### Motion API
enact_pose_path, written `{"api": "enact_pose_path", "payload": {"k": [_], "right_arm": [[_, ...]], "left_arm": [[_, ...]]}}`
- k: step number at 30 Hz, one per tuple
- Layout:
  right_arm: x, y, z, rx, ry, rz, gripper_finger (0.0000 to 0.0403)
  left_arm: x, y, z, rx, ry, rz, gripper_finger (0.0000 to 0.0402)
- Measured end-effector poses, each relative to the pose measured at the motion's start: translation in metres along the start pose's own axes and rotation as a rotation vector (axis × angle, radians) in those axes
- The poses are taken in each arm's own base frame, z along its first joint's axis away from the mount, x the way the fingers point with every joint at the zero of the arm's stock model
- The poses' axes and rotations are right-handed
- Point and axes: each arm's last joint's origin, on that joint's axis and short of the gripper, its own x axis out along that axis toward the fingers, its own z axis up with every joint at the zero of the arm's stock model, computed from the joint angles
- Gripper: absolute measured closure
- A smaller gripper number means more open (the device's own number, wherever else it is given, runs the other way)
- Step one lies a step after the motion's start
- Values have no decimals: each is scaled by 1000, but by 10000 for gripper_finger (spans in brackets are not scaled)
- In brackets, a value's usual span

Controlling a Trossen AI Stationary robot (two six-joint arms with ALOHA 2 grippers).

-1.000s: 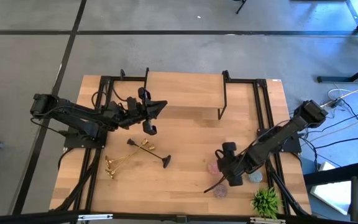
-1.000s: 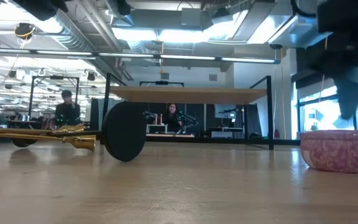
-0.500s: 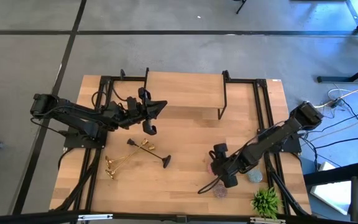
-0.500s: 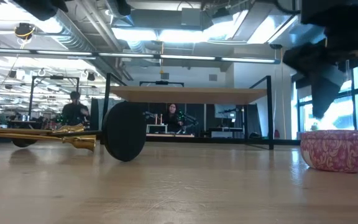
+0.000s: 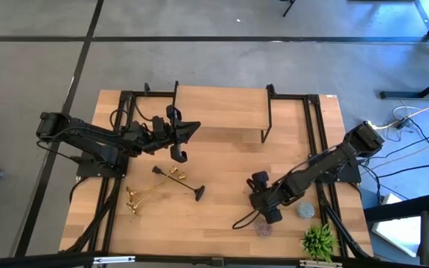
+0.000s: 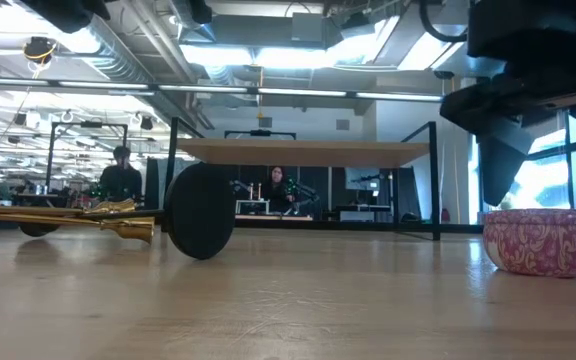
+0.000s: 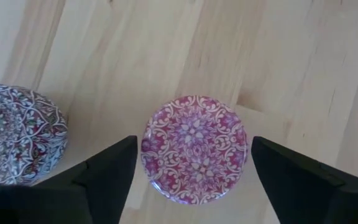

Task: Pick & Place candle stick holders
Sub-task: Put the pink scented candle on the shelf

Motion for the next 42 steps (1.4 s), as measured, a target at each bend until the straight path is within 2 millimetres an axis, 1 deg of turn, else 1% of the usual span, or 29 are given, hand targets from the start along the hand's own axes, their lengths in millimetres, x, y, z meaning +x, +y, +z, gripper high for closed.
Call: {"api": "enact_pose_path", "payload": {"k": [4, 10, 21, 29, 42], "right_arm": [[1, -3, 0, 7, 6, 12, 81], [9, -4, 1, 22, 28, 58, 81], [10, -8, 3, 26, 22, 71, 81], [20, -12, -3, 61, -13, 126, 81], [21, -16, -2, 34, -18, 139, 83]], "left_arm": [[0, 0, 0, 0, 0, 0, 398], [0, 0, 0, 0, 0, 0, 398], [0, 0, 0, 1, 0, 0, 398], [0, 0, 0, 4, 0, 0, 398], [0, 0, 0, 4, 0, 0, 398]]}}
